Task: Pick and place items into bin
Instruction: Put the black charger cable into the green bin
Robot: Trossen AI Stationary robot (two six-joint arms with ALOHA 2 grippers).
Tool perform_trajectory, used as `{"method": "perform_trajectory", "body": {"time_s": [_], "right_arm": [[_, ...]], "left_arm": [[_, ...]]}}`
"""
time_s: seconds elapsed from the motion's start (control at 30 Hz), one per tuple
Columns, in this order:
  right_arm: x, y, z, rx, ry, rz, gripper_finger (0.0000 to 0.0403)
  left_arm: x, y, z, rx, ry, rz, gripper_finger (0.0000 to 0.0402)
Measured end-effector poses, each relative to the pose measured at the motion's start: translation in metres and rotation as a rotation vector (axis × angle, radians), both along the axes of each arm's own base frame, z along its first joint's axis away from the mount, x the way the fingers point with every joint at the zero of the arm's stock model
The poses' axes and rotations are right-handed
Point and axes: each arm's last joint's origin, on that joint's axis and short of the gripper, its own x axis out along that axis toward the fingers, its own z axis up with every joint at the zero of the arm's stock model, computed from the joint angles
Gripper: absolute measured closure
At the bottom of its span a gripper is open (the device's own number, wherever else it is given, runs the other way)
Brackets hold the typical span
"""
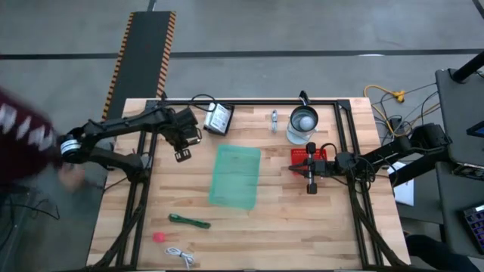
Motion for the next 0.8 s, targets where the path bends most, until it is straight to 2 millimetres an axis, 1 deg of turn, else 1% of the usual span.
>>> {"method": "perform_trajectory", "body": {"time_s": [0.13,0.27,0.67,0.8], "right_arm": [[0.0,0.0,0.0,0.0,0.0,-0.001,0.0394],[0.0,0.0,0.0,0.0,0.0,0.0,0.0394],[0.0,0.0,0.0,0.0,0.004,0.0,0.0394],[0.0,0.0,-0.003,-0.004,0.029,0.0,0.0394]], "left_arm": [[0.007,-0.001,0.002,0.015,-0.067,-0.019,0.0391],[0.016,-0.002,0.002,-0.012,-0.135,-0.053,0.0391],[0.035,-0.014,0.007,0.03,-0.255,-0.141,0.0391],[0.042,-0.018,0.01,0.027,-0.323,-0.216,0.0391]]}}
